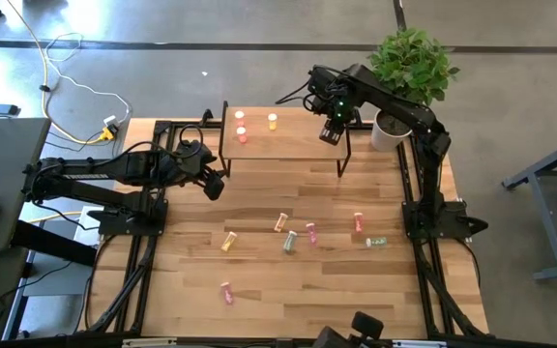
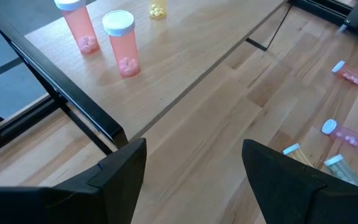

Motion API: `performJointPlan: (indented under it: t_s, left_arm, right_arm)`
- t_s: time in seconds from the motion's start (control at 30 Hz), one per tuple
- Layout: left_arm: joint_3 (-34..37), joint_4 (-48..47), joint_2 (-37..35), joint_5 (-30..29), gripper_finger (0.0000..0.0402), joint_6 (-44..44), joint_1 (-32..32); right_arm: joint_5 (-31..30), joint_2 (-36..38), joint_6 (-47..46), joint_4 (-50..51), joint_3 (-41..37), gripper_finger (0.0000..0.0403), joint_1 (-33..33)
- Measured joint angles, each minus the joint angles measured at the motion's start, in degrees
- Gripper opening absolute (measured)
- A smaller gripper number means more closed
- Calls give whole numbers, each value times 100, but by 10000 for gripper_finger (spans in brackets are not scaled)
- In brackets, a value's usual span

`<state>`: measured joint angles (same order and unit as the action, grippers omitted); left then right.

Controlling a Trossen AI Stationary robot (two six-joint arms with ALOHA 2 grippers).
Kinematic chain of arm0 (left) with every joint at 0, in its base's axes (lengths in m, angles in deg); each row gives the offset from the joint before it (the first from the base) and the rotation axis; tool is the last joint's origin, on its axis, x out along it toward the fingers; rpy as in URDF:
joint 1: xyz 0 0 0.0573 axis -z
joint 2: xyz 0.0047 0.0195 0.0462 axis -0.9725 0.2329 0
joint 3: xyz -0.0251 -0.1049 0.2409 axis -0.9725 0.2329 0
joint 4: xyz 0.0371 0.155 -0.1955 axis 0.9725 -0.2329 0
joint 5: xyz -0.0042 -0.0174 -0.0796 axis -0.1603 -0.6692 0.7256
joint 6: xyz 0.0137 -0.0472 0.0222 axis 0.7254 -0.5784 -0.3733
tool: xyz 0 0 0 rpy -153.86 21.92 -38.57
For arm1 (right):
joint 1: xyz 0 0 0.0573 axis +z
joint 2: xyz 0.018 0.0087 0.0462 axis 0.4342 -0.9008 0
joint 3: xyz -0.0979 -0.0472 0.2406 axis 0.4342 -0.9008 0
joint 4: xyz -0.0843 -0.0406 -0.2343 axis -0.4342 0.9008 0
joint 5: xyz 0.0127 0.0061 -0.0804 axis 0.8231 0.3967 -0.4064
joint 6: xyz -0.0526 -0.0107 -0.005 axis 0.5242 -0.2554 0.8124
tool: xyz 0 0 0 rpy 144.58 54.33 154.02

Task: Pick and place medicine bottles onto shelf by color
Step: Put the bottom blue pill bottle on the shelf

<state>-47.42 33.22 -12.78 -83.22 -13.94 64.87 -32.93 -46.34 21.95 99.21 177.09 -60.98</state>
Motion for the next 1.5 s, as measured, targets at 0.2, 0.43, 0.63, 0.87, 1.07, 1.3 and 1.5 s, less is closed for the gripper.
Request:
performJointPlan:
  t_s: [0.2,0.43,0.63,0.87,1.07,1.3,1.5]
  left_arm:
    - [0,0,0,0,257,0,0]
    - [0,0,-2,0,257,0,0]
    - [0,0,0,0,257,0,0]
    - [0,0,0,0,257,0,0]
    - [0,2,0,0,257,0,0]
    - [0,1,0,0,257,-2,0]
    - [0,2,0,0,257,-2,0]
  right_arm:
    - [-2,0,8,-2,0,121,2]
    - [-56,0,10,-134,0,134,2]
    - [11,0,111,-155,0,135,0]
    - [18,0,111,-153,0,135,0]
    - [20,0,143,-149,0,136,0]
    - [16,0,160,-122,0,136,0]
    - [16,0,204,-110,0,136,0]
